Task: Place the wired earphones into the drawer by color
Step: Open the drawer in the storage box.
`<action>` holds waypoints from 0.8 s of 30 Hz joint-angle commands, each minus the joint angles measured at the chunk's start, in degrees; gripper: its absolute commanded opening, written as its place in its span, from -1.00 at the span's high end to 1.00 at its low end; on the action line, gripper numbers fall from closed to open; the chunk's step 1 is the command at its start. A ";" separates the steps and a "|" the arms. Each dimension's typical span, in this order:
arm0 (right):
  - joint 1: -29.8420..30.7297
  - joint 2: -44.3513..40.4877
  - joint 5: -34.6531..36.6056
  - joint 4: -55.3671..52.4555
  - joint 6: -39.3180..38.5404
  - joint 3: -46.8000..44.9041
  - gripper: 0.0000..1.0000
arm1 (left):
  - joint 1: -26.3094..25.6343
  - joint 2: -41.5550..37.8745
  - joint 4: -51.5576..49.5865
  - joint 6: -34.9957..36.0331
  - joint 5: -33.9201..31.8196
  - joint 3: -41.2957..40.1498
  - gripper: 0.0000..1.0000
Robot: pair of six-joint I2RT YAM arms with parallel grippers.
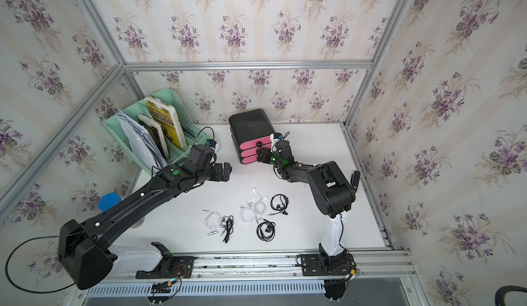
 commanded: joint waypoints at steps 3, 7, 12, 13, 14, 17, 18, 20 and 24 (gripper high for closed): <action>0.09 0.64 0.61 1.16 0.29 1.02 0.26 | 0.15 -0.49 0.01 -0.44 -0.52 -0.28 -0.98; 0.10 0.43 0.69 0.92 0.23 0.93 0.31 | 0.14 -0.60 -0.10 -0.53 -0.61 -0.34 -0.98; 0.19 -0.99 1.06 0.80 0.04 -0.30 0.31 | 0.14 -0.73 -0.10 -0.61 -0.65 -0.43 -0.97; 0.20 -1.39 1.20 0.89 0.09 -0.73 0.32 | 0.14 -0.74 -0.04 -0.61 -0.68 -0.51 -0.98; 0.23 -1.73 1.25 0.89 0.02 -0.96 0.32 | 0.14 -0.66 0.03 -0.61 -0.61 -0.53 -0.98; 0.33 -2.79 1.43 0.80 0.00 -1.93 0.32 | 0.14 -0.68 0.11 -0.70 -0.61 -0.61 -0.97; 0.31 -3.26 1.49 0.87 0.01 -2.27 0.32 | 0.14 -0.67 0.13 -0.69 -0.61 -0.60 -0.97; 0.38 -3.99 1.52 0.80 0.00 -2.91 0.32 | 0.14 -0.67 0.10 -0.72 -0.61 -0.56 -0.97; 0.55 -5.29 1.63 0.80 0.00 -4.33 0.32 | 0.14 -0.76 0.19 -0.80 -0.61 -0.83 -0.97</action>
